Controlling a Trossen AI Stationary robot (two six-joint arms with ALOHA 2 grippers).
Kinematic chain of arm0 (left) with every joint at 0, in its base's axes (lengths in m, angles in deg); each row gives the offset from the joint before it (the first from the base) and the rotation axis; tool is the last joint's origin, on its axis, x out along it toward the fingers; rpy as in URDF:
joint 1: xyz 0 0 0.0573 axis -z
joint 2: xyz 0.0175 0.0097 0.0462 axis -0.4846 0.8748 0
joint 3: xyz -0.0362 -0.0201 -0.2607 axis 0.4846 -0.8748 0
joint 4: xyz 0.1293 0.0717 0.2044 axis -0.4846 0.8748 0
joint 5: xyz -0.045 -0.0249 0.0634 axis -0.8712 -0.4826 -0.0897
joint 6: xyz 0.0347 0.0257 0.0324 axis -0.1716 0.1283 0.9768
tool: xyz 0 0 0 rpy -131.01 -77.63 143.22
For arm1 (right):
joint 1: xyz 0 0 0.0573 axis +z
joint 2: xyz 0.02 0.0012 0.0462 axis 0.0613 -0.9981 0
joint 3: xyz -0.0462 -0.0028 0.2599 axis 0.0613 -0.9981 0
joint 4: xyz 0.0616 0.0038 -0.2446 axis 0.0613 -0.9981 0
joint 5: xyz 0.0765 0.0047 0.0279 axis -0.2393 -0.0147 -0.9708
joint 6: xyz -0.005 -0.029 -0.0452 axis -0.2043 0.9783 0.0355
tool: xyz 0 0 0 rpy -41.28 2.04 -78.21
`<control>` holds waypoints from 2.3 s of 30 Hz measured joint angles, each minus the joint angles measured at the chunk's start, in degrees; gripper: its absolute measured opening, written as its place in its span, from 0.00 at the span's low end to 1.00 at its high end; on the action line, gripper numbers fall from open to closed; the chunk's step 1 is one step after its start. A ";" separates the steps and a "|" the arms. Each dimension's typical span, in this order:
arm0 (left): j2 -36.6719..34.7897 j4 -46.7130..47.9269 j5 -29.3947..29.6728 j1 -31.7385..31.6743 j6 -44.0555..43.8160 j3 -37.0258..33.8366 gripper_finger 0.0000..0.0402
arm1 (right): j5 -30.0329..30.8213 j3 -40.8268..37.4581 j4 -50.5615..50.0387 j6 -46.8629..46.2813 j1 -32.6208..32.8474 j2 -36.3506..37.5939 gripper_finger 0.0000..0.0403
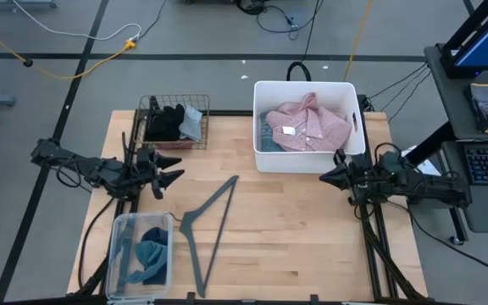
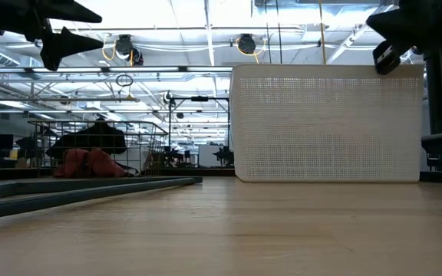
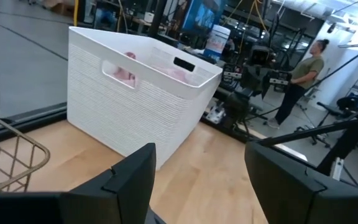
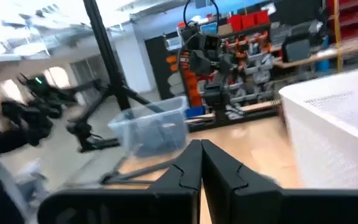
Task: Pick & Place Cloths
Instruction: Return to Home Position
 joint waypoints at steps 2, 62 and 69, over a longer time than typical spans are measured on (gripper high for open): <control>-0.07 0.03 0.00 -0.37 0.30 -0.02 0.62 | 1.00 -1.67 1.46 -1.09 0.02 0.04 0.00; 0.17 7.19 1.48 -1.01 -0.85 -0.02 0.62 | 9.42 -14.24 0.39 0.84 7.21 -5.53 0.01; 0.17 7.19 1.46 -1.01 -0.84 -0.02 0.62 | 9.30 -14.28 0.37 0.84 7.21 -5.53 0.01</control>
